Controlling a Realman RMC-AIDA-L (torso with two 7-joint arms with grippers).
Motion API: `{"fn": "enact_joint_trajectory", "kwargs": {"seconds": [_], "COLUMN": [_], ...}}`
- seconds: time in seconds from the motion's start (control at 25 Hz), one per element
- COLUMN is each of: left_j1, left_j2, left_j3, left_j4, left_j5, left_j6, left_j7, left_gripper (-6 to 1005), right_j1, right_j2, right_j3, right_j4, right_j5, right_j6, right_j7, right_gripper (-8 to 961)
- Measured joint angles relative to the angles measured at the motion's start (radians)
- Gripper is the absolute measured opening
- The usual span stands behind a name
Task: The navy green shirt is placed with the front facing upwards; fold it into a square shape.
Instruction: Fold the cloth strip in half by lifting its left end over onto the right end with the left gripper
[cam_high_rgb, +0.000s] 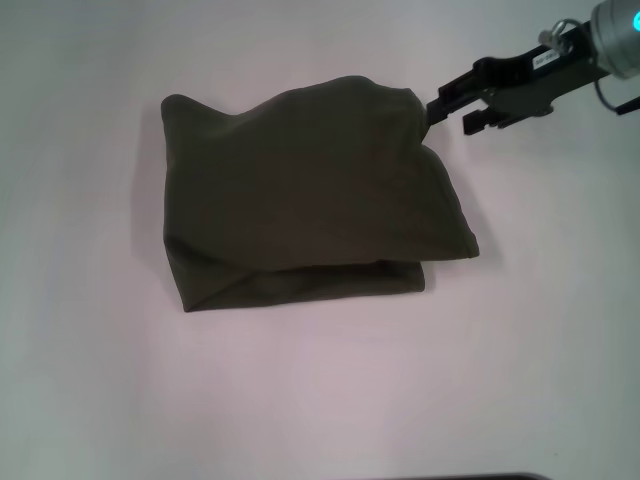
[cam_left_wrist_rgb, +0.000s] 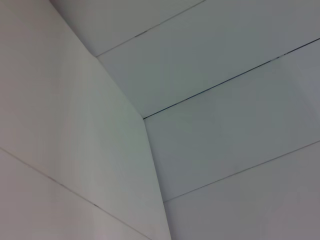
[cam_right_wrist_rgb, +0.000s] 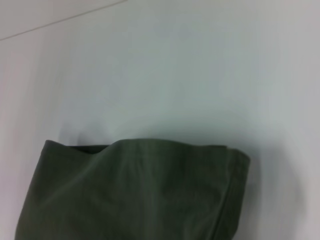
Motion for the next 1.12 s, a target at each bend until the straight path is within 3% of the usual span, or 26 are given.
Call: {"fn": "enact_joint_trajectory", "kwargs": {"seconds": [0.68, 1.12], "left_j1": [-0.003, 0.000], "left_j2": [-0.008, -0.013], "left_j3": [0.015, 0.015], "left_j4": [0.020, 0.022], "left_j5": [0.009, 0.002], "left_j6": [-0.001, 0.003], "left_j7": [0.011, 0.018], "left_gripper": [690, 691], "right_j1": [0.021, 0.015], "right_j2": [0.064, 0.067], "right_j3": [0.018, 0.023], "right_j4": [0.135, 0.146], "right_j5": [0.071, 0.081], "right_j6": [0.237, 0.271], "right_j7": [-0.047, -0.048], "right_gripper": [626, 597]}}
